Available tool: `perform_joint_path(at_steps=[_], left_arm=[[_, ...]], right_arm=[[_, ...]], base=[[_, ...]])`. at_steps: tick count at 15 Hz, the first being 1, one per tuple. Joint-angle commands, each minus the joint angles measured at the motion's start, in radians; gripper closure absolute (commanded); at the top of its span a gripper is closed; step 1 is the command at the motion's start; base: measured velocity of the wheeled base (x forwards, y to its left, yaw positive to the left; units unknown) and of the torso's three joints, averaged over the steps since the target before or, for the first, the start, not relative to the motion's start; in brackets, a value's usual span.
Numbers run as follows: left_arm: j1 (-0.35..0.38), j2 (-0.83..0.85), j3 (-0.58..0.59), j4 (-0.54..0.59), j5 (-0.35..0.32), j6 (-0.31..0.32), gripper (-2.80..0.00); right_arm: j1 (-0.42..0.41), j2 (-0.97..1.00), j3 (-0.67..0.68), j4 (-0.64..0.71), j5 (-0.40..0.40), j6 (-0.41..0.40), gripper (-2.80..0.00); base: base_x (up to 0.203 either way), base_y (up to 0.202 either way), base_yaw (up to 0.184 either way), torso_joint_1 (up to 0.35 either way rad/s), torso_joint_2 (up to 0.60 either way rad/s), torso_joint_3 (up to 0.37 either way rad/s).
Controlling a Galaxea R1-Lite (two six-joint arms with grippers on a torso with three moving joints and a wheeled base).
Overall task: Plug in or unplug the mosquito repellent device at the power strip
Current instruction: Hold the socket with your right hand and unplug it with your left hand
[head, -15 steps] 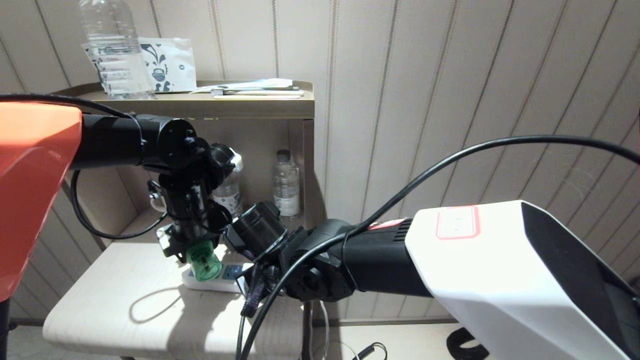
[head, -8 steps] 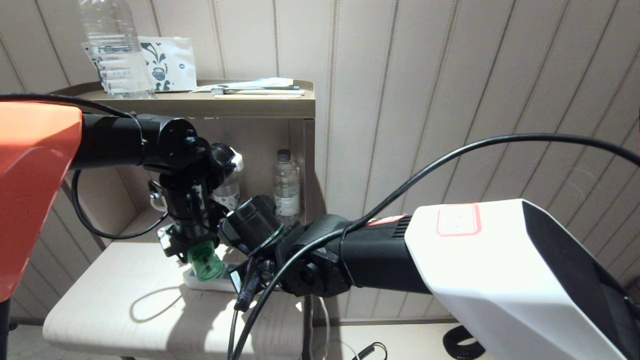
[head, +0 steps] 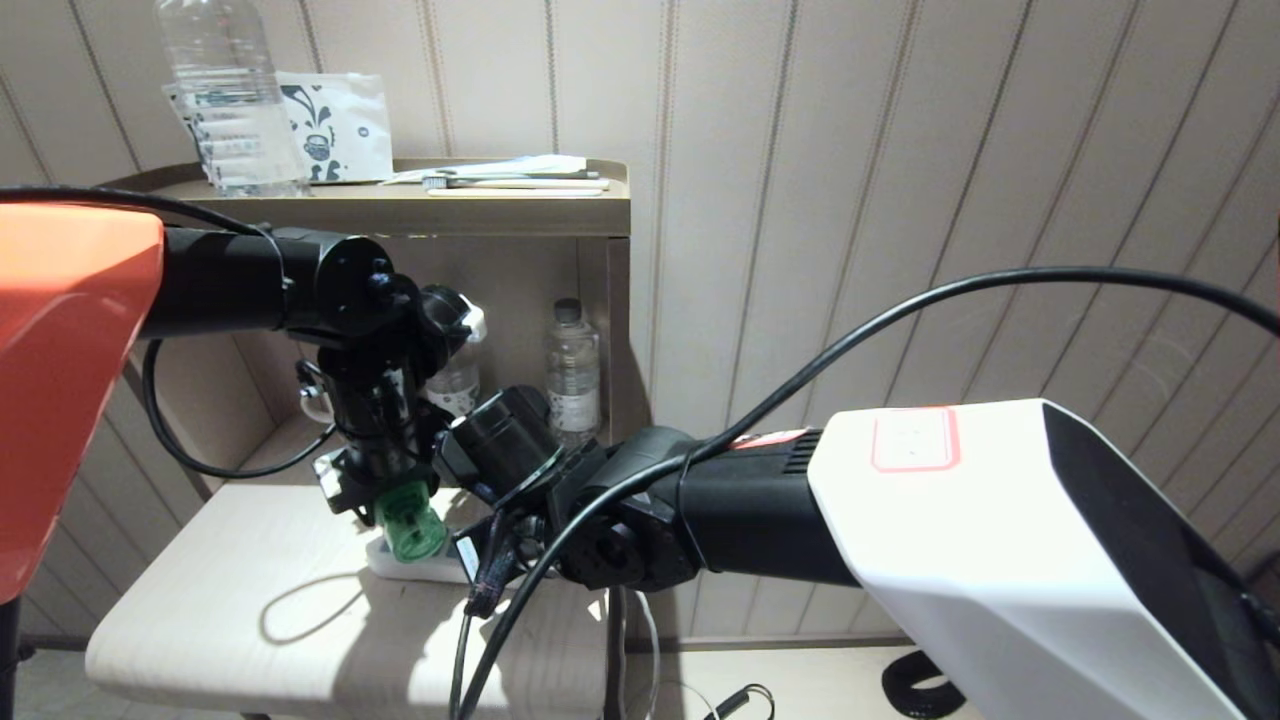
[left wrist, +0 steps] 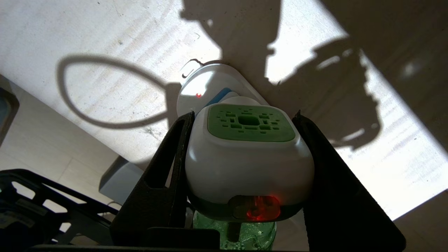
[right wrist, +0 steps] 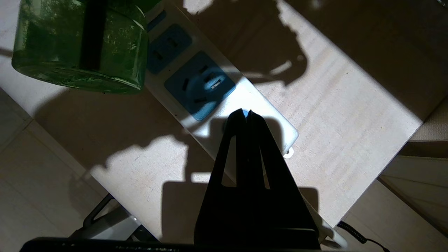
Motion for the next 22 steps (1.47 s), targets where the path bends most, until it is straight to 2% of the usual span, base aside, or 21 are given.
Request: perform_joint_path(at_steps=[1,3,7,11,22], left_arm=[[0.000,-0.002,0.008,0.007,-0.028,-0.006,0.00],[0.000,-0.012,0.019,0.004,-0.060,-0.004,0.00],[-0.002,-0.028,0.012,-0.007,-0.064,0.003,0.00],[-0.002,-0.036,0.008,-0.013,-0.106,0.003,0.00],[-0.002,-0.014,-0.004,-0.013,-0.103,0.004,0.00]], right_arm=[[-0.001,-0.002,0.012,0.001,0.000,0.003,0.00],[-0.001,-0.009,0.011,0.001,0.000,-0.001,0.00],[-0.001,-0.013,0.005,0.001,0.000,-0.002,0.00],[-0.001,-0.001,0.002,-0.002,0.002,-0.001,0.00],[-0.002,0.039,0.020,-0.004,0.003,0.006,0.00]], base=[[0.000,0.000,0.000,0.000,0.00,0.000],[0.000,0.000,0.000,0.000,0.00,0.000],[0.000,0.000,0.000,0.000,0.00,0.000],[0.000,0.000,0.000,0.000,0.00,0.000],[0.000,0.000,0.000,0.000,0.00,0.000]])
